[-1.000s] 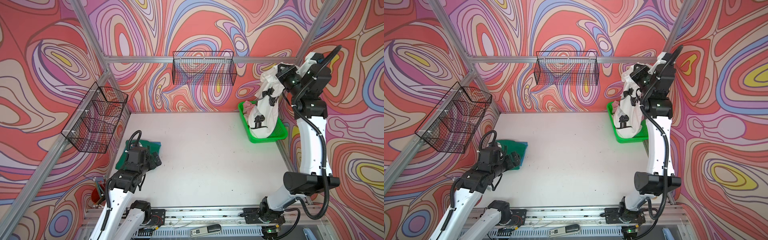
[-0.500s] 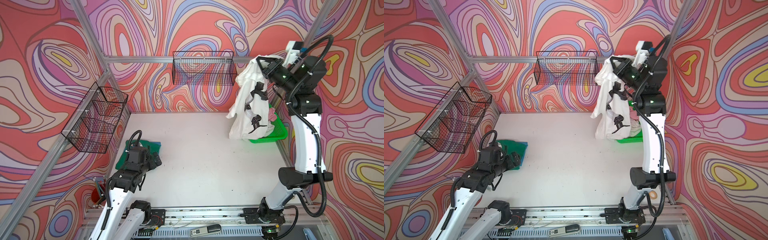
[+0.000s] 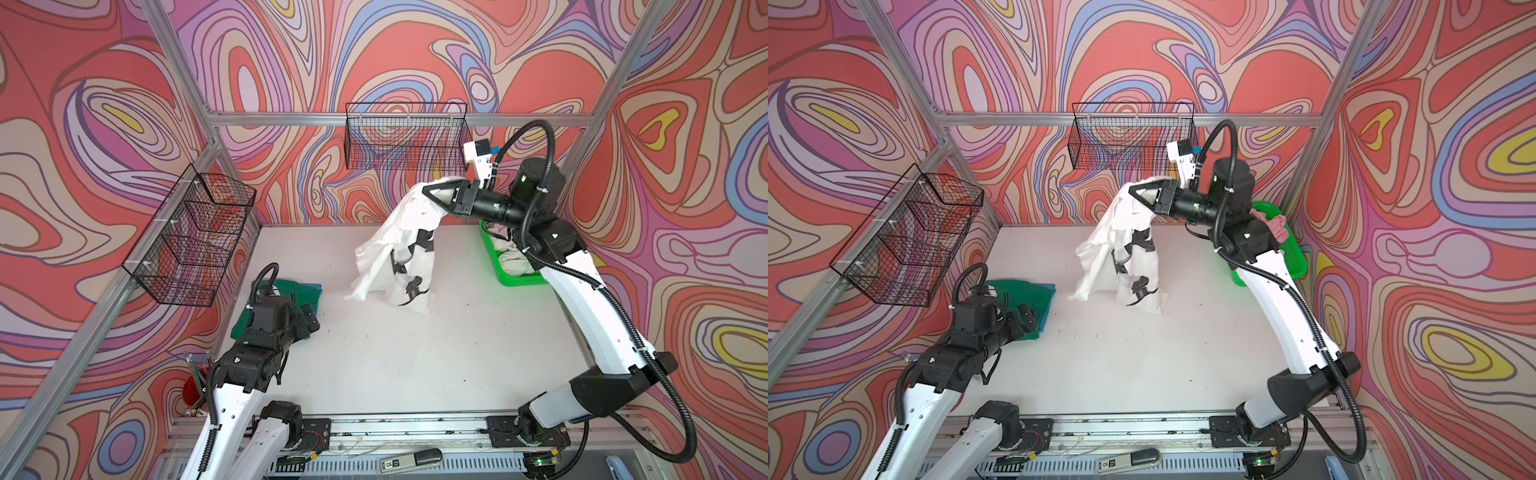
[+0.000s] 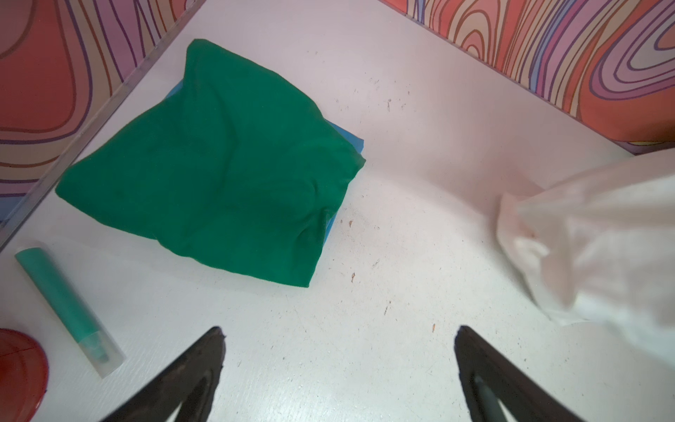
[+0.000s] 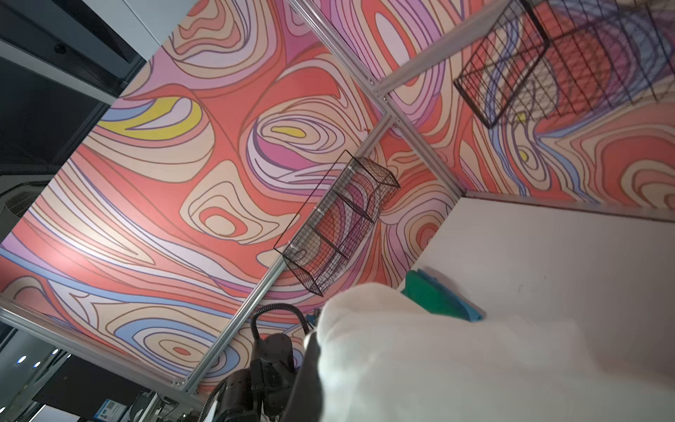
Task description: Fold and stack the t-shirts
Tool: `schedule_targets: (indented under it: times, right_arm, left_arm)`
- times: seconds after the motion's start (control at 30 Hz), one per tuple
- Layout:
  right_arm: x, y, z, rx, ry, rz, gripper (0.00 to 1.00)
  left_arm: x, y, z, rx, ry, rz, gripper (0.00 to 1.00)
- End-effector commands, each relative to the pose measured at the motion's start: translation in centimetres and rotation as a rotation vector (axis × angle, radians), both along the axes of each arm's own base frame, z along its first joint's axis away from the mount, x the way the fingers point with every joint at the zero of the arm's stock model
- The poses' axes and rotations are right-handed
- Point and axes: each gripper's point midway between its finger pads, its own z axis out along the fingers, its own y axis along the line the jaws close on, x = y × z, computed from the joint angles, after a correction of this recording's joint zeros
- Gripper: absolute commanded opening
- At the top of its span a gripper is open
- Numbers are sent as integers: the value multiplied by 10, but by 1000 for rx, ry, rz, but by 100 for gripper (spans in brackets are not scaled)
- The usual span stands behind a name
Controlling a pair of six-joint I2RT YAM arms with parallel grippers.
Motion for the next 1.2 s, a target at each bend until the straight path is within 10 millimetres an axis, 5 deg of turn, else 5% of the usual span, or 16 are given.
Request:
schedule_targets:
  times: [0.0, 0.3, 0.37, 0.5, 0.6, 0.73, 0.93, 1.03, 1.17]
  right_arm:
    - [-12, -18, -55, -83, -20, -81, 0]
    - [-42, -99, -282, -297, 361, -457, 0]
    - [-50, -122, -318, -346, 452, -531, 9]
    - [-69, -153, -358, -398, 562, -663, 42]
    - [-85, -181, -383, -478, 674, -797, 55]
    - [-92, -203, -374, -502, 684, -912, 65]
    - [-65, -111, -342, -380, 465, -498, 71]
    - [-55, -52, -333, -560, 313, -372, 73]
    - [-41, 26, -352, -783, 186, -213, 73]
  left_arm:
    - [-8, 11, 2, 25, 5, 51, 100]
    - [-3, 0, -5, -6, 36, 3, 100]
    - [-2, -5, -7, -26, 43, -17, 100]
    - [3, -17, -15, -87, 61, -46, 100]
    - [12, -27, -20, -130, 81, -69, 100]
    - [32, -46, -26, -207, 132, -107, 100]
    - [56, -57, -33, -213, 219, -124, 100]
    - [56, -42, -22, -133, 177, -99, 100]
    - [45, -18, -15, -72, 161, -45, 100]
